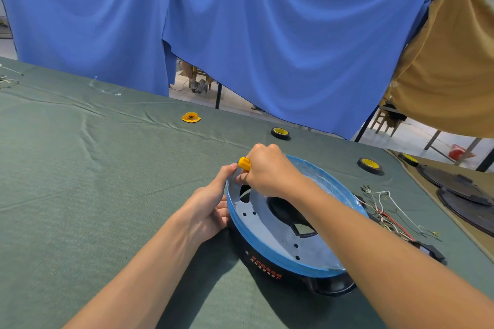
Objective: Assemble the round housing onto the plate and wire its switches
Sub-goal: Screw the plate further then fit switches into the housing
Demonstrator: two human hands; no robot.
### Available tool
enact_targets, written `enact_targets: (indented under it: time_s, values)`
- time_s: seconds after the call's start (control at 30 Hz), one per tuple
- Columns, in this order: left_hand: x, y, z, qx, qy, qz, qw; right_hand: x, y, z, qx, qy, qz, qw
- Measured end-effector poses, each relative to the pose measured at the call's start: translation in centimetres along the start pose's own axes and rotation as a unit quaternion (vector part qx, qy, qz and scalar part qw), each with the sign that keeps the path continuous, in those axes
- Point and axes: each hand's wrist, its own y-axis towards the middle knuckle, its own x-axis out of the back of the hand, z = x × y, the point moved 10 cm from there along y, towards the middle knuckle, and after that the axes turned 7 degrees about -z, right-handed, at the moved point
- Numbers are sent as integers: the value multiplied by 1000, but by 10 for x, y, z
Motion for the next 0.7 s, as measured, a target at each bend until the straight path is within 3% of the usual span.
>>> enact_targets:
  time_s: [0.1, 0.23, 0.37, 0.53, 0.7]
  values:
    - [-2, -1, 0, 2, -2, 10, 1000, 19, -3, 1, 3, 30, 12, 999]
    - [-1, -1, 1, 8, -7, -4, 1000, 55, -9, 1, 2, 150, 9, 989]
    - [0, -2, 0, 5, 0, -7, 1000, 89, -10, 12, 62, 125, -60, 988]
    - [1, -2, 0, 4, -4, -10, 1000, 101, -3, 6, 60, 193, -157, 967]
    - [1, -2, 0, 8, -6, -11, 1000, 91, -1, 11, 94, 171, -160, 968]
